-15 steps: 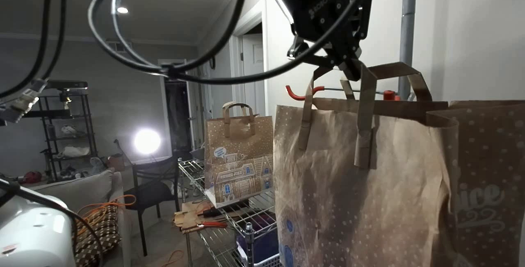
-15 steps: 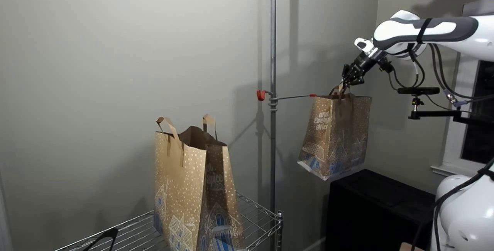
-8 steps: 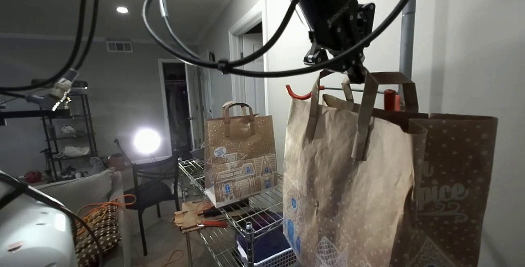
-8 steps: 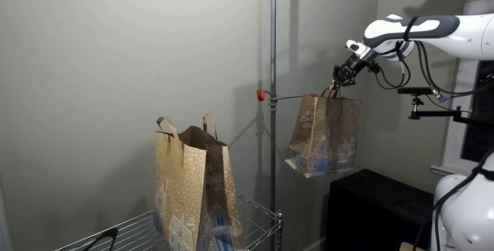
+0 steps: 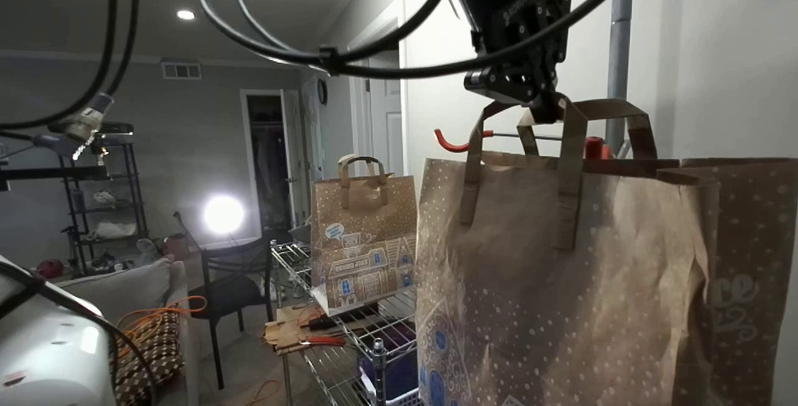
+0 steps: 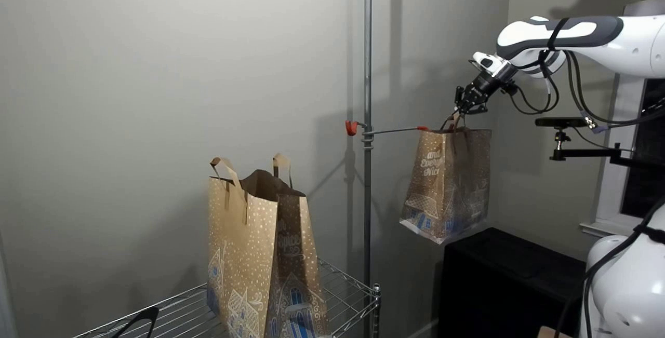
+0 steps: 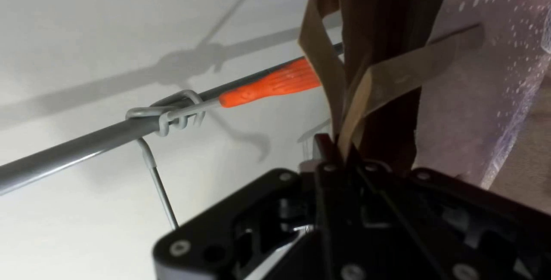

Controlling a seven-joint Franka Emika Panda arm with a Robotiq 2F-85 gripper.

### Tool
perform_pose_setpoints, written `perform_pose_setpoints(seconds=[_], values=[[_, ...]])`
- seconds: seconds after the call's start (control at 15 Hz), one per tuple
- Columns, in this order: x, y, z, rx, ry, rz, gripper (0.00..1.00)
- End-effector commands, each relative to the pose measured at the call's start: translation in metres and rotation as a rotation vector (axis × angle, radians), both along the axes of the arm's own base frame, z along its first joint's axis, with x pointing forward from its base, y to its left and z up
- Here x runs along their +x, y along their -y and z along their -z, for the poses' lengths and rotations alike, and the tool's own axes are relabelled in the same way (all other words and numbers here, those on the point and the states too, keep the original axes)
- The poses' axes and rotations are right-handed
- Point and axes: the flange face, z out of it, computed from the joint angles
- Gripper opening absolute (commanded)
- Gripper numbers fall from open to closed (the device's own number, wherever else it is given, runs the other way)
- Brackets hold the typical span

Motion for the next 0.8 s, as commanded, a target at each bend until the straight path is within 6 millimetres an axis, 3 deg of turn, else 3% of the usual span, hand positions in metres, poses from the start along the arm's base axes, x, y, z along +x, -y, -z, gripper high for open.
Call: perform_pose_setpoints(seconds=[0.0,0.2,0.73], values=[[-0.007,0.023,-0.004,-0.028,0.006,0.022,0.05],[-0.001,0.029,-0.007,-0.021,0.019,0.063,0.05],[0.03,0.022,-0.01,0.026,0.037,0.05,0.04]])
